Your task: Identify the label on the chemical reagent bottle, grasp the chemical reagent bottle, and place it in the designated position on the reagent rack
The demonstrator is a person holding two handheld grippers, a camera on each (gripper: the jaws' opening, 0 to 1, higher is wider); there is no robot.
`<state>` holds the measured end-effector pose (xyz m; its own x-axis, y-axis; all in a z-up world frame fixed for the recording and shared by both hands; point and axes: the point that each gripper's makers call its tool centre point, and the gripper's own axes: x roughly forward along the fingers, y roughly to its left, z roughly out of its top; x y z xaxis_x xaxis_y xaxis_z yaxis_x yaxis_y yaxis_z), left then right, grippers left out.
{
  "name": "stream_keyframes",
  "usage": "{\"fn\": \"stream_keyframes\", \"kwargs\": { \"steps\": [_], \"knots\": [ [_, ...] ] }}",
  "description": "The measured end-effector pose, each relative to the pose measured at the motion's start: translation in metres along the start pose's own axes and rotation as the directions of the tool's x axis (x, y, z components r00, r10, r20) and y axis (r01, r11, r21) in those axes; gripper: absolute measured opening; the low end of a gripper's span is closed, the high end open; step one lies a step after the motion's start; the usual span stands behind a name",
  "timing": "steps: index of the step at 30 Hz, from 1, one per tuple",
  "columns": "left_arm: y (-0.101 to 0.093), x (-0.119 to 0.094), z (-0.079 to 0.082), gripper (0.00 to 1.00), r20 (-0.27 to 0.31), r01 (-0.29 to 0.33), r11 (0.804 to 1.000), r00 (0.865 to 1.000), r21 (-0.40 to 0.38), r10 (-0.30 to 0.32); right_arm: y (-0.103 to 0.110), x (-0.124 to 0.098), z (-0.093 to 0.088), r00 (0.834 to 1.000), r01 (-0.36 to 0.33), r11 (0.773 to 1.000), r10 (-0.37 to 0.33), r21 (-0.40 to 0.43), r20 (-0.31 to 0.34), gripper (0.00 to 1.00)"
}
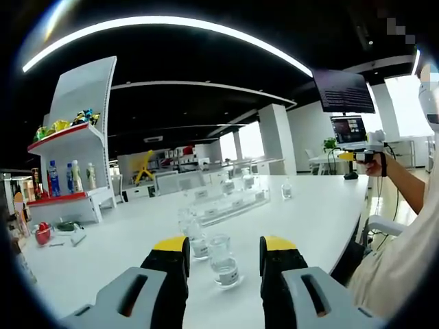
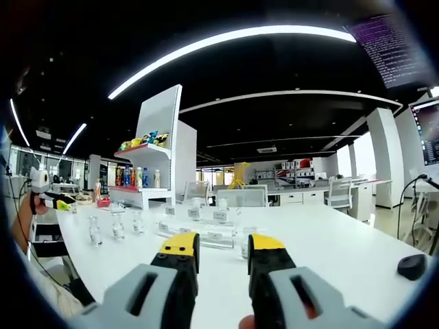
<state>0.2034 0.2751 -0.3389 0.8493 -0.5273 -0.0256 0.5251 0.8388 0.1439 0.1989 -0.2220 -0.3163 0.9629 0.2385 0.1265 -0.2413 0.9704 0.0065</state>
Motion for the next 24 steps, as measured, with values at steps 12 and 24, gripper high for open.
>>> {"fn": "stream_keyframes", "kwargs": {
  "steps": [12,24],
  "knots": [
    [-0.001,-0.001,0.000,0.41,-0.002,0.003,1.000,1.000,0.001,-0.003,0.005,0.007,-0.001,1.000,0.010,0.999,-0.011,-0.046,-0.021,0.28],
    [0.001,0.000,-0.002,0.41,-0.005,0.005,1.000,1.000,-0.002,-0.005,0.000,0.027,-0.004,0.999,0.037,0.998,-0.039,-0.046,-0.038,0.28]
  ]
}}
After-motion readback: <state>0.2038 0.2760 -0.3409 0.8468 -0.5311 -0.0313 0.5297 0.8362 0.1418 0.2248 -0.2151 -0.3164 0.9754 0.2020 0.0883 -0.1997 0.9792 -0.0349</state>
